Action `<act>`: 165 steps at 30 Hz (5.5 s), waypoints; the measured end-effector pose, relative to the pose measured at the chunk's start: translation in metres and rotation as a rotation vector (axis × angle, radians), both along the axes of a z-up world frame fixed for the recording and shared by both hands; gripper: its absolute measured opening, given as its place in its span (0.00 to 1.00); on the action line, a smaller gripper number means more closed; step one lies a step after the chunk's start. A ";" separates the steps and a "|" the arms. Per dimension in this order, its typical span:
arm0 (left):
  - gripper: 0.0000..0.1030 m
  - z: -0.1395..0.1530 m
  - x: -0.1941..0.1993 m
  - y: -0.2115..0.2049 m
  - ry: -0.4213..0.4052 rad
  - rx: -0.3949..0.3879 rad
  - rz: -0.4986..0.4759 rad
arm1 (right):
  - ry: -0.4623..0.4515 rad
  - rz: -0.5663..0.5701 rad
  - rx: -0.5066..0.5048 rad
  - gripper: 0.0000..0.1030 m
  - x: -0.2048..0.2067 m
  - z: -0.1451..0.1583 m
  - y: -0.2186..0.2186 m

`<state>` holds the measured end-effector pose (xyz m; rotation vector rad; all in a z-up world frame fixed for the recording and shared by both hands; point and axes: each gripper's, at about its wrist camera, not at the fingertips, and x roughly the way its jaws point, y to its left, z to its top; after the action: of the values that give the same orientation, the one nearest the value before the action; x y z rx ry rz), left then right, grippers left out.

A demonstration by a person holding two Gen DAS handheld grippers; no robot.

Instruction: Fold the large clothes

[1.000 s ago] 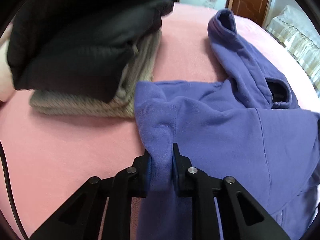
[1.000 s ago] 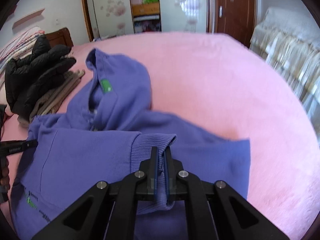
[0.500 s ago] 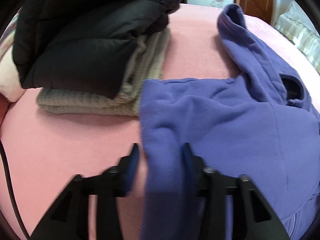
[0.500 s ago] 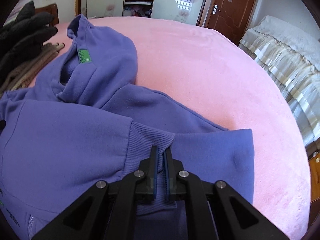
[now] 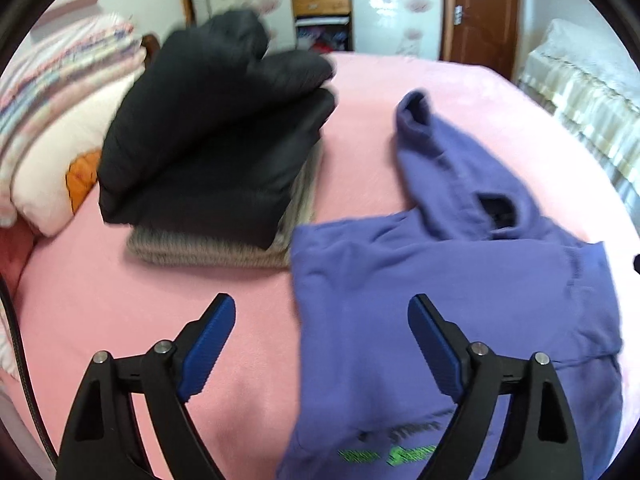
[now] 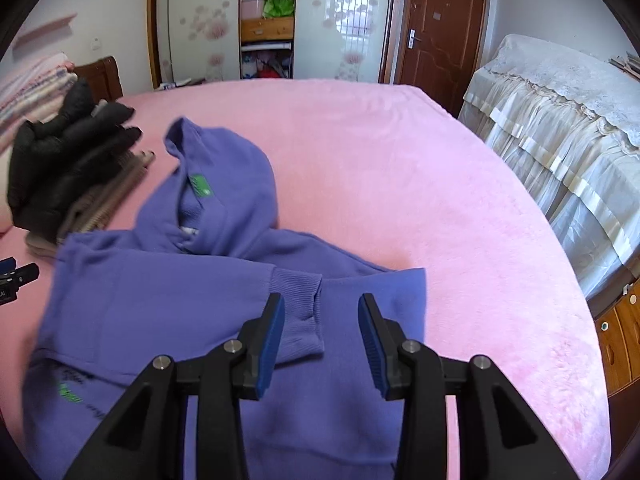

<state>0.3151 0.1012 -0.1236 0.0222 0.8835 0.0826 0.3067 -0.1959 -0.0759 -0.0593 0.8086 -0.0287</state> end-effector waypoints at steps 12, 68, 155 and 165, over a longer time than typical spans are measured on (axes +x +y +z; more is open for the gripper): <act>0.91 0.073 -0.040 -0.068 -0.074 0.026 -0.180 | -0.033 0.057 0.079 0.42 -0.022 0.057 0.010; 0.55 -0.106 0.352 -0.085 0.151 -0.022 -0.089 | 0.312 0.086 0.241 0.55 0.351 -0.097 0.056; 0.45 -0.084 -0.061 -0.114 0.136 -0.337 -0.308 | 0.303 0.299 0.240 0.55 -0.041 -0.075 0.062; 0.45 -0.077 -0.066 -0.088 0.108 -0.346 -0.232 | 0.345 0.321 0.171 0.15 -0.042 -0.110 0.095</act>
<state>0.2487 0.0135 -0.2001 -0.1951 0.9876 -0.2913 0.2645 -0.1005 -0.1857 -0.0323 1.1351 0.3625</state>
